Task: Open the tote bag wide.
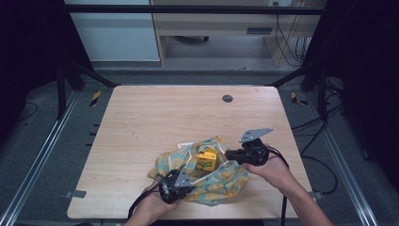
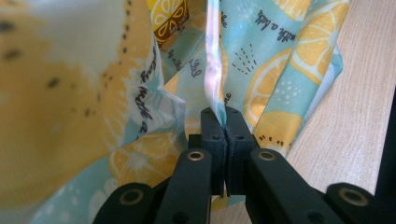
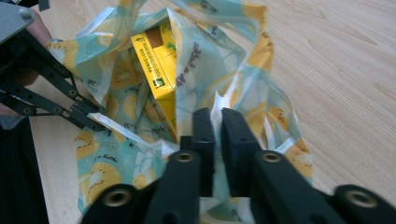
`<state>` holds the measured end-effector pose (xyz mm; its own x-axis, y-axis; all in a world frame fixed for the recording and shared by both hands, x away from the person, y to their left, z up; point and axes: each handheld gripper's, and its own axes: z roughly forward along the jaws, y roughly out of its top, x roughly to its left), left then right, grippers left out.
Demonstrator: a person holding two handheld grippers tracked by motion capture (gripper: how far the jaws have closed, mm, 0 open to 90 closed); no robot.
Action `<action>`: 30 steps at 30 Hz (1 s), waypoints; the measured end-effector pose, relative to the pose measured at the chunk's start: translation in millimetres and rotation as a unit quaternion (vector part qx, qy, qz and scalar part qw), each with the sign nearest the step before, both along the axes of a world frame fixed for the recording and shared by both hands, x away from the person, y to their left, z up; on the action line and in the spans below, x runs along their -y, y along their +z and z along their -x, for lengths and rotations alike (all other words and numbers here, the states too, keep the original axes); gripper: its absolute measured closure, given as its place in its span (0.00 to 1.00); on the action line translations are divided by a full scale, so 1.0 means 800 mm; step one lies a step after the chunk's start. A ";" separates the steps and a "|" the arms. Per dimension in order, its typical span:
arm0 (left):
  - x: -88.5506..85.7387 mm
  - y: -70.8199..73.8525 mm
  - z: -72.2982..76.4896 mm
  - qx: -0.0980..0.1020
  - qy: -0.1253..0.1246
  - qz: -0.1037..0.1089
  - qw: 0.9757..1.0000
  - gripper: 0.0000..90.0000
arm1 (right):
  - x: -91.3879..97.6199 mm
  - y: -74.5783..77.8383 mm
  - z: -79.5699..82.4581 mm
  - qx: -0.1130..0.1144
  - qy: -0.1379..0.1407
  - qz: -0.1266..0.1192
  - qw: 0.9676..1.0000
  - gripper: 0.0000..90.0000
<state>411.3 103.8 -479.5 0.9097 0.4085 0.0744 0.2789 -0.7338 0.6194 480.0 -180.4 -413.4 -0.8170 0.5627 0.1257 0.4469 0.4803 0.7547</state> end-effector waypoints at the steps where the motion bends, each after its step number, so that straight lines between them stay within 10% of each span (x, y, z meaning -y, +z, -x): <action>1: 0.000 0.000 0.000 0.000 0.001 0.000 1.000 0.99 | 0.001 0.000 0.000 0.002 0.002 0.000 1.000 0.99; 16: -0.002 0.000 -0.002 0.009 0.022 0.008 1.000 0.99 | 0.008 0.023 0.064 0.029 0.030 -0.027 0.999 1.00; 22: -0.004 0.000 -0.004 0.012 0.037 0.017 0.999 0.99 | 0.008 -0.016 0.101 -0.002 0.057 -0.007 0.998 1.00; 30: -0.012 0.000 -0.006 0.008 0.047 0.028 0.998 0.97 | 0.022 -0.068 0.097 -0.045 0.035 0.023 0.998 1.00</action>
